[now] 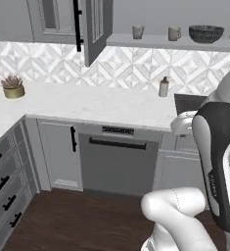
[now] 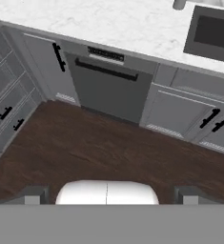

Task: Gather all objects into one cabinet and sort the glasses and bowls to opposite sides.

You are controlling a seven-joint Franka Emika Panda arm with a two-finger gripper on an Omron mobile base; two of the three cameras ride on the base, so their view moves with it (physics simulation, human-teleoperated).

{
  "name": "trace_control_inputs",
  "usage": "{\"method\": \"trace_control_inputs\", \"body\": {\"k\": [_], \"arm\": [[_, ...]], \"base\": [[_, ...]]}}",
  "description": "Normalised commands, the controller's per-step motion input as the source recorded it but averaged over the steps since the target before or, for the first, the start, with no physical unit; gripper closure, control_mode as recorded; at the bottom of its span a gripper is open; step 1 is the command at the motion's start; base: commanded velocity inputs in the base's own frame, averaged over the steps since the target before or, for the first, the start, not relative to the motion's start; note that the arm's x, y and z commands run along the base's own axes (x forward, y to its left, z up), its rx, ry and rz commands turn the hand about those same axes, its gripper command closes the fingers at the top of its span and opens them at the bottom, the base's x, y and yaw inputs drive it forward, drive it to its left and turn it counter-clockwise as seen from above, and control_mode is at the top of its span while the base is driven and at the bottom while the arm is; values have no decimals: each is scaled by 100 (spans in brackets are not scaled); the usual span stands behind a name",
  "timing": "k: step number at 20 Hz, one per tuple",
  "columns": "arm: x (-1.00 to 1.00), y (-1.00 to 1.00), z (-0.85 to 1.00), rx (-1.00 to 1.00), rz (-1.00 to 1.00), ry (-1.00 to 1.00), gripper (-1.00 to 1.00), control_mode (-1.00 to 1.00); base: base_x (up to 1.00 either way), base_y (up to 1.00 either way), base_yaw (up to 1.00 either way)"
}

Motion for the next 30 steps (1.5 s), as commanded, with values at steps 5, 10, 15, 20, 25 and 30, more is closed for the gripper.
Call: {"method": "trace_control_inputs", "body": {"k": [5, 10, 15, 20, 25, 30], "arm": [[0, 0, 0, 0, 0, 0, -100, 100], [0, 0, 0, 0, 0, 0, -100, 100], [0, 0, 0, 0, 0, 0, -100, 100], [0, 0, 0, 0, 0, 0, -100, 100], [0, 0, 0, 0, 0, 0, -100, 100], [0, 0, 0, 0, 0, 0, -100, 100]], "base": [[0, 19, -58], [0, 15, -66], [0, 13, -73], [0, 16, -70], [0, 18, -65], [0, 15, -65]]}}
